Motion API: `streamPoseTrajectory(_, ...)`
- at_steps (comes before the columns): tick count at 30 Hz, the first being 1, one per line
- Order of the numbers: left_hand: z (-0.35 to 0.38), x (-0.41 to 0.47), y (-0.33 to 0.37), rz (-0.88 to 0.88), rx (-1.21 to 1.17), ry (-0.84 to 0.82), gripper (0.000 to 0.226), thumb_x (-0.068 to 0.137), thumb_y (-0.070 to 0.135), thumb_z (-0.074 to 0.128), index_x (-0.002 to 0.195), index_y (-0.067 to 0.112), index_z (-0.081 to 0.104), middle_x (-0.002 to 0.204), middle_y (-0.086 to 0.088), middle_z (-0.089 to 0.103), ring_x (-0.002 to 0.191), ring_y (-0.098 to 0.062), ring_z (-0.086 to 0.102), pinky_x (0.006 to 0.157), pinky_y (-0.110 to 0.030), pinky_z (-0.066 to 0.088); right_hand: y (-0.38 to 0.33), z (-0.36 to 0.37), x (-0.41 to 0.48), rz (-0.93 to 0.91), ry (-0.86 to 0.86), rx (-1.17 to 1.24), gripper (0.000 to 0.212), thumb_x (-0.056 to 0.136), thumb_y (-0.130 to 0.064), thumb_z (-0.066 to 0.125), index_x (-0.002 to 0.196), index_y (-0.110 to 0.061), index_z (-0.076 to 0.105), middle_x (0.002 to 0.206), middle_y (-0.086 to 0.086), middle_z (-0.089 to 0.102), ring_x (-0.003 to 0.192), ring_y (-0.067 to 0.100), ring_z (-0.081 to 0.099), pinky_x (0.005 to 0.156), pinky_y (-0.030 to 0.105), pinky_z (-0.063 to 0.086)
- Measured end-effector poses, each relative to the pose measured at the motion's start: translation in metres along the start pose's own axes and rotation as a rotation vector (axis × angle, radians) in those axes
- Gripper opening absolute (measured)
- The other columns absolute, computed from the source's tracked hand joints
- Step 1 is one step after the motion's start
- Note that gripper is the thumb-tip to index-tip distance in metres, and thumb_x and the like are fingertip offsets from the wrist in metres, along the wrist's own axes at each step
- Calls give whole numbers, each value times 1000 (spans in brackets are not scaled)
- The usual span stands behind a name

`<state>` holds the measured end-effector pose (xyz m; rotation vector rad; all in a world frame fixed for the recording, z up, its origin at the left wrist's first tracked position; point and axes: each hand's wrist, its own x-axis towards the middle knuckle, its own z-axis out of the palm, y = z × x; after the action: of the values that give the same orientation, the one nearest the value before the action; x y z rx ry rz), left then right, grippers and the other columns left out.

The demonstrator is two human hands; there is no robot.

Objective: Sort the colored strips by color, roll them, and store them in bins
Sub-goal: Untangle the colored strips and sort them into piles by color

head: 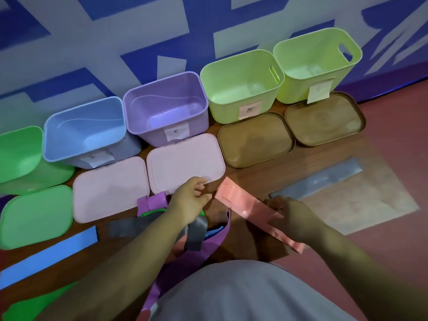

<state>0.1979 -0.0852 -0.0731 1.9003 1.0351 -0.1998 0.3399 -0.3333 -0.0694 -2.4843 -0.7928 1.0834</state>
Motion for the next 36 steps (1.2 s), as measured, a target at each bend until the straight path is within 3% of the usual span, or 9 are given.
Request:
streamPoseTrajectory(3,-10,-17,-19,19,16,27,41,88,20,74,124,29,58,116,10,61,106,-10,61,95,-31,53,-10,4,5,-21,-24,-19,43,81,-44,69,122,-34,59,119,-10,66,100,13,63,84,33,55)
streamPoseTrajectory(6,-16,-31,-36,50,22,55,40,87,19,74,123,28,59,114,10,63,106,-8,62,95,-31,53,-23,8,11,-33,-66,-16,51,80,-63,64,123,-36,57,121,-12,63,102,11,62,81,29,51)
streamPoseTrajectory(12,-14,-62,-63,91,16,110,40,83,18,76,119,28,62,109,10,66,97,-1,62,90,-22,50,-53,15,21,-160,-145,-31,42,85,-35,71,125,-33,58,125,-3,65,100,12,61,77,21,45)
streamPoseTrajectory(20,-1,-90,-81,95,21,45,38,82,20,75,115,33,62,93,14,54,82,0,55,78,-11,44,-78,31,29,-426,-248,-187,46,84,-15,65,126,-32,58,123,-8,61,110,14,59,90,19,44)
streamPoseTrajectory(23,3,-95,-90,95,7,-16,40,81,28,73,115,42,57,98,17,53,87,-2,55,81,-16,46,-83,33,33,-429,-240,-277,39,88,-13,59,123,-31,61,117,-4,64,106,18,61,91,29,49)
streamPoseTrajectory(26,6,-95,-90,80,36,-69,46,83,32,73,126,36,57,111,14,55,98,0,56,89,-19,49,-85,31,32,-437,-230,-351,32,89,-18,60,118,-30,63,109,-3,67,100,17,62,83,24,46)
streamPoseTrajectory(30,6,-92,-85,109,126,-136,59,85,39,71,140,34,51,131,13,50,116,-4,53,103,-27,46,-94,13,19,-494,-311,-175,27,81,-13,65,103,-29,66,89,-7,69,80,8,61,69,16,45)
streamPoseTrajectory(33,7,-93,-83,142,172,-130,41,82,46,64,122,39,61,121,17,54,111,-4,55,99,-32,48,-108,-1,11,-510,-332,-17,28,80,-10,69,104,-27,67,87,-5,70,80,8,64,73,22,51)
streamPoseTrajectory(36,7,-99,-81,124,56,-55,13,83,31,67,87,42,62,95,18,61,92,1,59,87,-32,51,-120,-9,5,-523,-341,118,30,82,-4,69,104,-24,68,86,-7,70,76,4,64,69,16,49)
